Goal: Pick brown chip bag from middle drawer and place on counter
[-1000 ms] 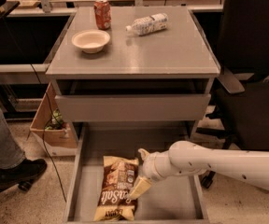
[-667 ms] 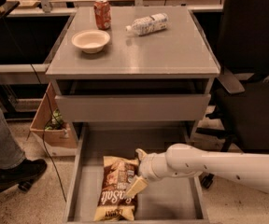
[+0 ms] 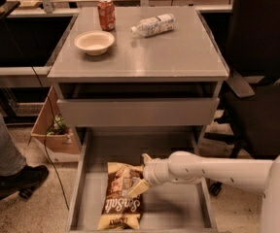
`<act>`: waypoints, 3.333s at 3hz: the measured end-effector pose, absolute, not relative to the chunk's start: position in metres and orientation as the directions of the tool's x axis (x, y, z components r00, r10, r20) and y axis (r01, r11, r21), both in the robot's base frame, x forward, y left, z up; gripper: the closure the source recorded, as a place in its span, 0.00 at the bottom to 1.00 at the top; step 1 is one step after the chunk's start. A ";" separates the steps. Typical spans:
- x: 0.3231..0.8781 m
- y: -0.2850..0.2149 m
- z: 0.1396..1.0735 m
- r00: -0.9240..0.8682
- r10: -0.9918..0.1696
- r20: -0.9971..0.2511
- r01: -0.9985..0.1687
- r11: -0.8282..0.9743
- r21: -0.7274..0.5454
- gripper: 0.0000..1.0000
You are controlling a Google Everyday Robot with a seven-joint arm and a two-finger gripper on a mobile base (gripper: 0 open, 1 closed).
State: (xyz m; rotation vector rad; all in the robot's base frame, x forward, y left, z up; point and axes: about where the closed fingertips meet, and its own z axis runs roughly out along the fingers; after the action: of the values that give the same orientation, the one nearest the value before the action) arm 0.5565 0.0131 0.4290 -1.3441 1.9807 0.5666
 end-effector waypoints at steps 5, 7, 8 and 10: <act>0.529 0.012 0.456 -0.289 -0.624 -0.726 -0.937 0.338 0.082 1.00; 0.526 -0.049 0.586 -0.242 -0.658 -0.713 -0.916 0.398 -0.057 1.00; 0.539 -0.074 0.666 -0.187 -0.700 -0.689 -0.895 0.411 -0.174 1.00; 0.550 -0.085 0.704 -0.181 -0.710 -0.681 -0.885 0.420 -0.203 1.00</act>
Offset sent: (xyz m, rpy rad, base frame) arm 0.0089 0.0059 -0.0506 0.0838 0.1587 -0.0206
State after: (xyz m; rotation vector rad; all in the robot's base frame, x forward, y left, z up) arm 0.5501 -0.0848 0.7042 -1.3498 1.9514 0.3070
